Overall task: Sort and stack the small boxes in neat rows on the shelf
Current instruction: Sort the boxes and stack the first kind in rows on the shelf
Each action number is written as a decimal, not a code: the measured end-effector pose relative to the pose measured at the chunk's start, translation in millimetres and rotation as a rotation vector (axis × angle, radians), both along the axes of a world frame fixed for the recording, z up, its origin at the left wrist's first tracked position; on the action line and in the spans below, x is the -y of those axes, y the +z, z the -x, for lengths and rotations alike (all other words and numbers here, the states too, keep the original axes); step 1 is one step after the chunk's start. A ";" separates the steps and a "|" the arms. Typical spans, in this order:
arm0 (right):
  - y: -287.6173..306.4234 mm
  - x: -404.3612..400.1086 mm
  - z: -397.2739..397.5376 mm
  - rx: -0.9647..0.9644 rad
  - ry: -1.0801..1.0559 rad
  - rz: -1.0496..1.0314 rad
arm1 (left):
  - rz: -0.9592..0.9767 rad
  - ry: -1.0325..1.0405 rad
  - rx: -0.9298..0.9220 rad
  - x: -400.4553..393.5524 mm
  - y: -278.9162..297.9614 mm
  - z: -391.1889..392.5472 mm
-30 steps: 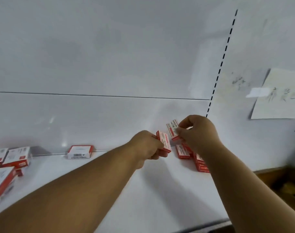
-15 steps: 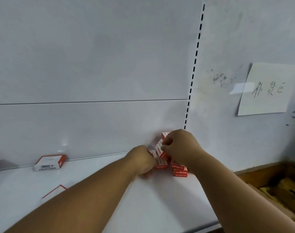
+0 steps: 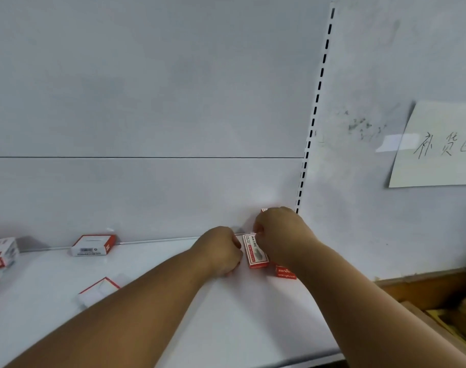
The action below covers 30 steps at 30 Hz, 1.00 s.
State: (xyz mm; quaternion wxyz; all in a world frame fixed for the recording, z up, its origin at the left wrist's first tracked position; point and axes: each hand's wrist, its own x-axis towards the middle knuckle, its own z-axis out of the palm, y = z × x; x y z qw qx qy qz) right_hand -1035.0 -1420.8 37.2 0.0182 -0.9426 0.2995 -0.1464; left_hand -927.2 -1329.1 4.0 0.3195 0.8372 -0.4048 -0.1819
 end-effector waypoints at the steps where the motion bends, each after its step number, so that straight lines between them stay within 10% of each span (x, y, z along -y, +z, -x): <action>1: 1.2 -2.5 -1.1 0.021 0.018 0.003 | -0.007 0.003 0.012 -2.0 0.3 -0.8; 12: 2.3 -69.6 -53.3 0.187 0.221 0.009 | 0.006 0.097 0.402 -86.0 10.7 -49.1; 25: -24.0 -187.1 -128.9 -0.234 0.319 -0.213 | -0.062 0.091 0.368 -232.5 4.7 -138.9; 30: -15.8 -187.1 -138.3 -0.101 0.242 -0.269 | -0.018 0.047 0.342 -229.7 -3.7 -147.8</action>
